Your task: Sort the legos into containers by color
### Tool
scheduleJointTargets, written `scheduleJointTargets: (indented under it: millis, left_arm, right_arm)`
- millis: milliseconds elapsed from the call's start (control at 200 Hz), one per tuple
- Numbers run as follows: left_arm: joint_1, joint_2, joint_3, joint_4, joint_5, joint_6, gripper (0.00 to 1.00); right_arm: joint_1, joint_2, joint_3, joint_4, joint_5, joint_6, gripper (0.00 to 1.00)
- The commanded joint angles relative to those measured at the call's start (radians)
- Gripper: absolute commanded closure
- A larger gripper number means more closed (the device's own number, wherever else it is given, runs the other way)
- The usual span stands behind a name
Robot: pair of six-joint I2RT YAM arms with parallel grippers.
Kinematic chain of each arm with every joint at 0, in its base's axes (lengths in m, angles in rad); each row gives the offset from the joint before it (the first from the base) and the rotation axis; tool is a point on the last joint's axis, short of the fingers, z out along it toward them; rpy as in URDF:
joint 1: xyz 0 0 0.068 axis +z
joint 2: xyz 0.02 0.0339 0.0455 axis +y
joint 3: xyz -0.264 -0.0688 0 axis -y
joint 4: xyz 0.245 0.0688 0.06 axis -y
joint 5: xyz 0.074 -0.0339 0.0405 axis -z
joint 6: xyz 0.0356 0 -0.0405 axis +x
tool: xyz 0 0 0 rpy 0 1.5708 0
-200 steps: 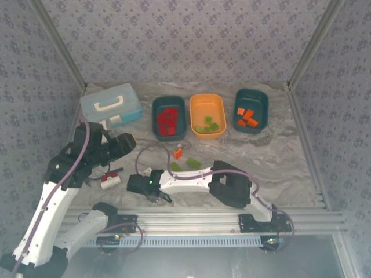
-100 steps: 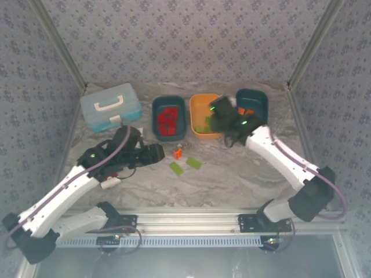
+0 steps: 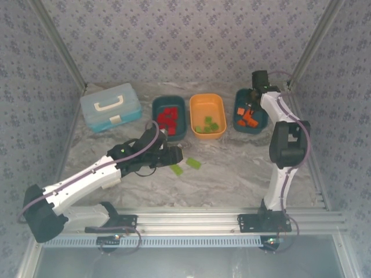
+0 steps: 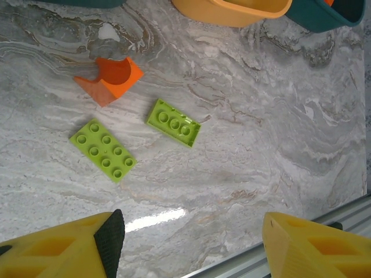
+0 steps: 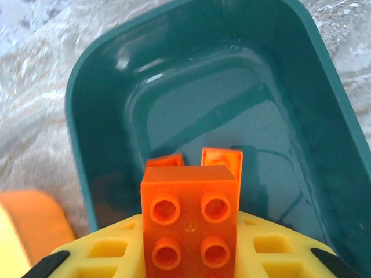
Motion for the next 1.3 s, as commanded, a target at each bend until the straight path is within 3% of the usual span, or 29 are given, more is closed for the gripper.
scheduleJointTargets:
  millis: [0, 165, 535, 909, 1084, 1294]
  left_arm:
    - [-0.013, 0.018, -0.012, 0.045, -0.014, -0.022, 0.34]
    - [-0.016, 0.057, -0.021, 0.066, -0.011, -0.029, 0.34]
    - [-0.021, 0.097, 0.019, 0.069, -0.015, -0.027, 0.34]
    - [-0.024, 0.098, 0.036, 0.031, -0.036, -0.038, 0.35]
    - [-0.034, 0.095, 0.046, 0.015, -0.049, -0.041, 0.35]
    - [-0.05, 0.086, 0.054, -0.049, -0.091, -0.088, 0.35]
  right_arm:
    - [-0.042, 0.092, 0.123, 0.033, -0.086, 0.06, 0.69]
    - [-0.051, 0.252, 0.305, -0.033, -0.074, 0.059, 0.69]
    - [-0.065, 0.41, 0.463, -0.131, -0.06, 0.13, 0.66]
    - [-0.063, 0.424, 0.476, -0.165, -0.067, 0.146, 0.6]
    - [-0.063, 0.414, 0.507, -0.194, -0.069, 0.135, 0.53]
    - [-0.009, 0.232, 0.466, -0.175, -0.009, 0.075, 0.5]
